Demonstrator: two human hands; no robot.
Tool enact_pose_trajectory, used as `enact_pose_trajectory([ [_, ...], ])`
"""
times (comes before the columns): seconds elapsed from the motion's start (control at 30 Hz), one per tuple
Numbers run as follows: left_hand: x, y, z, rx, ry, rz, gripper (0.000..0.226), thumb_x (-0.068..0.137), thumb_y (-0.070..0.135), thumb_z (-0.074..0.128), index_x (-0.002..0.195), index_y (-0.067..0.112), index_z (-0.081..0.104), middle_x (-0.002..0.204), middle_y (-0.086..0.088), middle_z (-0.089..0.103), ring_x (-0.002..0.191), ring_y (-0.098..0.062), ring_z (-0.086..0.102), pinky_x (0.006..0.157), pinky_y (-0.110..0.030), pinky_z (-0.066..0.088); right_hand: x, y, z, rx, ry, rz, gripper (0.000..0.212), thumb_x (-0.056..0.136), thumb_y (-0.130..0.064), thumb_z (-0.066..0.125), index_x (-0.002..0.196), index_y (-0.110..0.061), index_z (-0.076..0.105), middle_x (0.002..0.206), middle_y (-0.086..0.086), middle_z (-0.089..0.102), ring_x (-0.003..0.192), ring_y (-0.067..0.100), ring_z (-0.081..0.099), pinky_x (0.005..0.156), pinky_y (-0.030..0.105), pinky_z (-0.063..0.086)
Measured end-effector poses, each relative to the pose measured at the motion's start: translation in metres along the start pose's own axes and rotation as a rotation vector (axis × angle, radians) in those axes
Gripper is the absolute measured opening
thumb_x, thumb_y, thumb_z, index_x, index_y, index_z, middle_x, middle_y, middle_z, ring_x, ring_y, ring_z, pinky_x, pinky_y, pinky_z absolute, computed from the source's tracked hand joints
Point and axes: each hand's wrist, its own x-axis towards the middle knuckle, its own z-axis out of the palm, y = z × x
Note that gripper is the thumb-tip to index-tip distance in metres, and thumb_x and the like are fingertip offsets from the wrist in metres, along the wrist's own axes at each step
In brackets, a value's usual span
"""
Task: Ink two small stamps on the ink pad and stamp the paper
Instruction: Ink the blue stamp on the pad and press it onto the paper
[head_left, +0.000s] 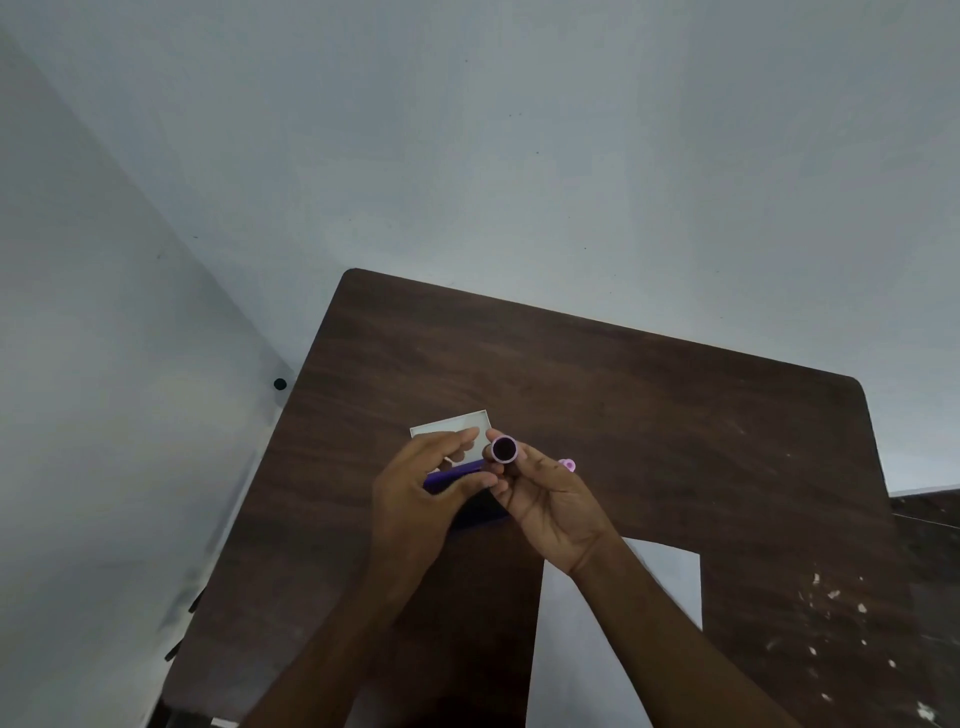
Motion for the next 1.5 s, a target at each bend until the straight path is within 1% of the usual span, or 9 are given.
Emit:
enact_pose_trajectory([
  [0.13, -0.001, 0.006, 0.008, 0.01, -0.028, -0.059, 0.056, 0.07, 0.031, 0.082, 0.119, 0.011, 0.064, 0.12, -0.008, 0.066, 0.109, -0.02, 0.06, 0.091, -0.022, 0.041, 0.002, 0.002, 0.0, -0.027, -0.042, 0.008, 0.036, 0.087, -0.014, 0.062, 0.121, -0.002, 0.061, 0.114, 0.016, 0.065, 0.099, 0.023, 0.06, 0.086, 0.032, 0.054],
  [0.3, 0.0, 0.01, 0.012, 0.023, 0.019, -0.087, 0.05, 0.073, 0.03, 0.08, 0.116, 0.009, 0.065, 0.119, -0.008, 0.066, 0.107, -0.013, 0.058, 0.091, -0.014, 0.035, 0.003, 0.003, -0.001, -0.029, -0.07, 0.012, 0.035, 0.089, -0.012, 0.06, 0.121, -0.001, 0.06, 0.118, 0.017, 0.064, 0.104, 0.026, 0.054, 0.091, 0.034, 0.051],
  [0.4, 0.001, 0.011, 0.013, 0.042, -0.009, -0.118, 0.05, 0.076, 0.027, 0.078, 0.119, 0.007, 0.063, 0.123, -0.011, 0.064, 0.114, -0.023, 0.058, 0.096, -0.017, 0.033, 0.003, 0.003, -0.002, -0.054, -0.08, 0.013, 0.033, 0.089, -0.013, 0.058, 0.121, -0.002, 0.061, 0.118, 0.016, 0.065, 0.104, 0.025, 0.058, 0.096, 0.038, 0.049],
  [0.5, 0.0, 0.01, 0.012, 0.057, -0.015, -0.115, 0.052, 0.077, 0.027, 0.078, 0.122, 0.005, 0.061, 0.125, -0.012, 0.062, 0.116, -0.023, 0.057, 0.098, -0.017, 0.031, 0.003, 0.002, 0.0, -0.069, -0.102, 0.021, 0.034, 0.092, -0.012, 0.054, 0.123, -0.001, 0.058, 0.118, 0.016, 0.062, 0.107, 0.026, 0.053, 0.099, 0.038, 0.046],
  [0.7, -0.002, 0.012, 0.007, 0.108, 0.038, -0.027, 0.051, 0.068, 0.022, 0.085, 0.11, -0.001, 0.067, 0.114, -0.017, 0.069, 0.106, -0.03, 0.064, 0.096, -0.029, 0.04, 0.001, 0.002, 0.0, -0.072, -0.155, 0.041, 0.036, 0.092, -0.013, 0.054, 0.126, 0.0, 0.056, 0.121, 0.017, 0.061, 0.109, 0.027, 0.056, 0.101, 0.04, 0.044],
  [0.93, -0.001, 0.018, 0.005, 0.073, 0.058, 0.006, 0.049, 0.066, 0.015, 0.086, 0.107, -0.005, 0.067, 0.109, -0.021, 0.069, 0.102, -0.034, 0.065, 0.094, -0.035, 0.044, 0.002, 0.001, 0.003, -0.058, -0.165, 0.051, 0.036, 0.092, -0.013, 0.055, 0.125, -0.001, 0.056, 0.118, 0.016, 0.061, 0.103, 0.022, 0.056, 0.098, 0.036, 0.047],
  [1.07, -0.001, 0.021, 0.004, 0.055, 0.069, 0.02, 0.048, 0.068, 0.02, 0.085, 0.107, -0.002, 0.067, 0.11, -0.017, 0.069, 0.103, -0.028, 0.064, 0.095, -0.035, 0.048, 0.001, 0.003, 0.0, -0.035, -0.16, 0.059, 0.036, 0.089, -0.016, 0.062, 0.122, -0.002, 0.06, 0.115, 0.015, 0.064, 0.104, 0.023, 0.05, 0.099, 0.036, 0.046],
  [1.2, -0.002, 0.024, 0.003, 0.006, 0.068, -0.027, 0.052, 0.067, 0.022, 0.086, 0.108, -0.002, 0.065, 0.111, -0.017, 0.067, 0.102, -0.03, 0.063, 0.094, -0.047, 0.05, 0.001, 0.007, -0.001, 0.005, -0.163, 0.075, 0.034, 0.089, -0.018, 0.064, 0.119, -0.004, 0.063, 0.113, 0.015, 0.066, 0.106, 0.023, 0.046, 0.101, 0.035, 0.045],
  [1.5, -0.005, 0.026, 0.004, 0.0, 0.079, 0.007, 0.05, 0.066, 0.016, 0.086, 0.108, -0.004, 0.067, 0.11, -0.019, 0.069, 0.103, -0.031, 0.064, 0.096, -0.044, 0.05, 0.0, 0.009, 0.001, 0.011, -0.174, 0.077, 0.031, 0.091, -0.017, 0.061, 0.119, -0.004, 0.062, 0.113, 0.014, 0.066, 0.104, 0.021, 0.043, 0.099, 0.034, 0.046],
])
